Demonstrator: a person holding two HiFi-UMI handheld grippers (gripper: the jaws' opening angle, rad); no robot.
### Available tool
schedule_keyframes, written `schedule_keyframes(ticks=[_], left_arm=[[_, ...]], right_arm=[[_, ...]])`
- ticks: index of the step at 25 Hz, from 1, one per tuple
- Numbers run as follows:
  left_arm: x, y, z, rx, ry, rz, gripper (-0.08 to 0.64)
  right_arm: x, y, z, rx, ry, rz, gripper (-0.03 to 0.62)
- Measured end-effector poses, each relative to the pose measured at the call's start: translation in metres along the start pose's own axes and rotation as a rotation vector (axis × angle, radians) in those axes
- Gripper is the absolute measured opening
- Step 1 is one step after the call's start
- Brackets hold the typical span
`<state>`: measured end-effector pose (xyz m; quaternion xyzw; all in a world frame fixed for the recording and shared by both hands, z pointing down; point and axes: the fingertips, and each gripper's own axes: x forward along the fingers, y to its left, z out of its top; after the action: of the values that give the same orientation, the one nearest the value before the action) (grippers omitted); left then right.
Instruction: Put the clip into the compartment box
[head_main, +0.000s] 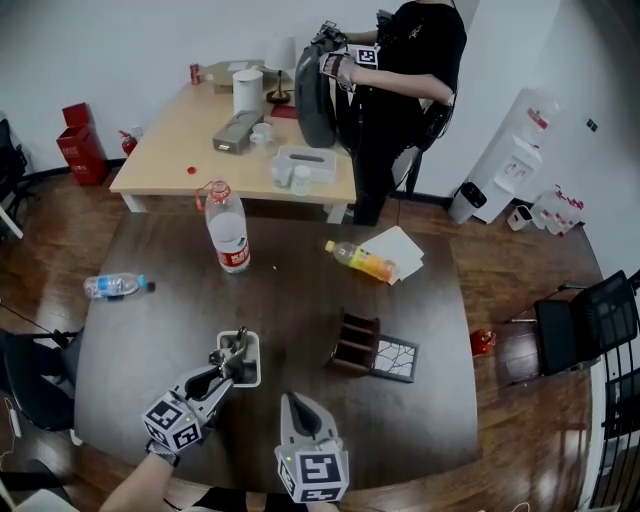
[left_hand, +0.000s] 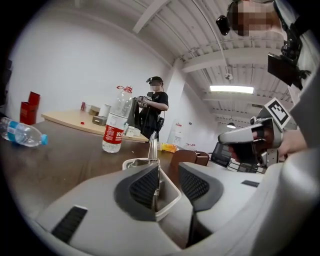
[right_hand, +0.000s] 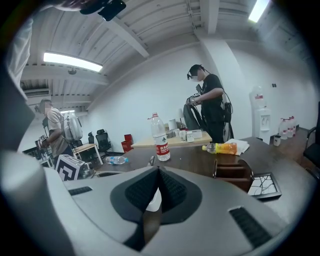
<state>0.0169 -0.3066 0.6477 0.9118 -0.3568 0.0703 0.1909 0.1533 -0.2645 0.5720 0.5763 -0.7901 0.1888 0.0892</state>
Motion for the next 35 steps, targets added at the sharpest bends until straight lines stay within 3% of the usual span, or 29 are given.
schedule_keyframes(ticks=[5, 8, 10, 13, 16, 19, 21, 27, 35], left_arm=[[-0.026, 0.009, -0.004, 0.017, 0.011, 0.109, 0.161], [-0.044, 0.013, -0.003, -0.022, -0.010, 0.158, 0.161], [-0.053, 0.005, 0.004, -0.020, -0.034, 0.137, 0.161], [-0.061, -0.017, 0.025, -0.003, -0.079, 0.090, 0.042], [-0.064, -0.038, 0.055, 0.026, -0.120, 0.049, -0.005], [-0.067, -0.068, 0.083, 0.183, -0.123, 0.016, -0.003], [-0.071, -0.087, 0.103, 0.244, -0.142, -0.004, -0.003], [-0.090, -0.121, 0.151, 0.287, -0.227, -0.035, -0.003], [-0.107, -0.134, 0.182, 0.336, -0.239, -0.024, -0.005]], right_arm=[[-0.010, 0.004, 0.007, -0.004, -0.012, -0.003, -0.003], [-0.015, 0.010, 0.009, -0.007, -0.041, 0.006, -0.003], [-0.019, 0.014, 0.012, -0.014, -0.043, 0.010, -0.002], [-0.028, 0.021, 0.019, -0.025, -0.041, 0.015, -0.003], [-0.036, 0.029, 0.035, -0.050, -0.069, 0.021, -0.003], [-0.047, 0.036, 0.051, -0.101, -0.103, 0.013, -0.003], [-0.056, 0.040, 0.062, -0.119, -0.134, 0.010, -0.003], [-0.075, 0.050, 0.094, -0.147, -0.213, 0.009, -0.003], [-0.090, 0.076, 0.137, -0.169, -0.319, 0.042, -0.003]])
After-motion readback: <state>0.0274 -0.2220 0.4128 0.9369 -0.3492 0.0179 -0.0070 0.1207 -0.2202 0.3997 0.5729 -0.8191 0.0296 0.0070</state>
